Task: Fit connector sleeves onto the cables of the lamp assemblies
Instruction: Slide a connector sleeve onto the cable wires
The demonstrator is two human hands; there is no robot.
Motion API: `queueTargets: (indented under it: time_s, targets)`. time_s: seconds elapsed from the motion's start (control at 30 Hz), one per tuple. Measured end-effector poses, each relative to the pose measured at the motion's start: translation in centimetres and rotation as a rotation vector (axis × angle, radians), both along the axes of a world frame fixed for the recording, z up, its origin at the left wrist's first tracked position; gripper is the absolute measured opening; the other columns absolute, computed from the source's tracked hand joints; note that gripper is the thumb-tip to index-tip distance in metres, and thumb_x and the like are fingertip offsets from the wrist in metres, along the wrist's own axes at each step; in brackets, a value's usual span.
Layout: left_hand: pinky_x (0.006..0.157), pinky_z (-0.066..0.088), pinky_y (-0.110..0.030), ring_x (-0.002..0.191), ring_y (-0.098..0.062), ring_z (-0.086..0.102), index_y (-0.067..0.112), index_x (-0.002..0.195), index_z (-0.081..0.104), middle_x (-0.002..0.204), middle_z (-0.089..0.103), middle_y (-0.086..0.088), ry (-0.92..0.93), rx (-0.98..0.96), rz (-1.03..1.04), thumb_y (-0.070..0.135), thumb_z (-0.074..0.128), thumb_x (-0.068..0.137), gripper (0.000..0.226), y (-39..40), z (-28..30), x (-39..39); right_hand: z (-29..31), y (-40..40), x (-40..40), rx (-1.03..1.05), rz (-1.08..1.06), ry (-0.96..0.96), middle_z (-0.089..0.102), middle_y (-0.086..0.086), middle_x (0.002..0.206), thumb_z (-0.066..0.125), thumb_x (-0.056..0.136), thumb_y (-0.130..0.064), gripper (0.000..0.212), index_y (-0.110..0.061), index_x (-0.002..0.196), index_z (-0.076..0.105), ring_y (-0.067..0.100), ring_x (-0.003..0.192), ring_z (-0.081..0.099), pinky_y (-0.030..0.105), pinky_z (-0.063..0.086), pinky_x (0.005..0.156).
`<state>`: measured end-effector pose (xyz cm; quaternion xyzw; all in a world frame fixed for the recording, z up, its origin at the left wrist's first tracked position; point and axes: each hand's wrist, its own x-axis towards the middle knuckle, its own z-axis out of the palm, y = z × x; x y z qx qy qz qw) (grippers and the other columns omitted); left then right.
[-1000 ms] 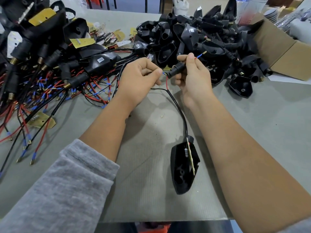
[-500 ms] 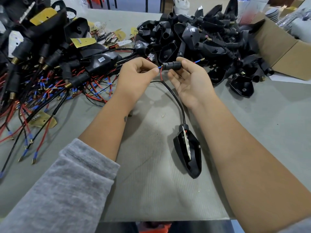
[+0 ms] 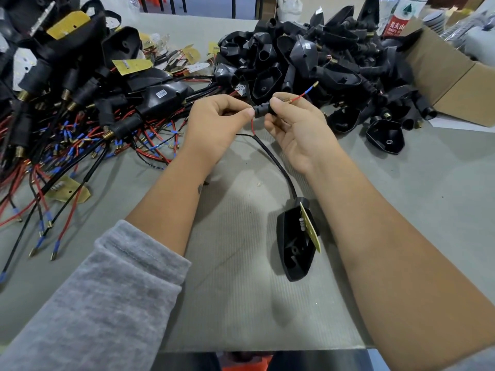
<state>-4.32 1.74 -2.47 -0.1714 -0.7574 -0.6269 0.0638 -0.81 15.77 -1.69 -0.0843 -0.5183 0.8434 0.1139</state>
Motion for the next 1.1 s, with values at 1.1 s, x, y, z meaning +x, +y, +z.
queueTargets:
  time_s: [1.1]
  targets:
    - [0.067, 0.054, -0.022, 0.063, -0.006, 0.061, 0.017, 0.084, 0.058, 0.075, 0.068, 0.0, -0.229, 0.153, 0.006, 0.014, 0.055, 0.096, 0.013, 0.63, 0.61, -0.15, 0.36, -0.05, -0.05, -0.243, -0.108, -0.05, 0.06, 0.01, 0.076, 0.057, 0.094, -0.003, 0.011, -0.003, 0.083, 0.058, 0.014, 0.06, 0.06, 0.021, 0.055, 0.059]
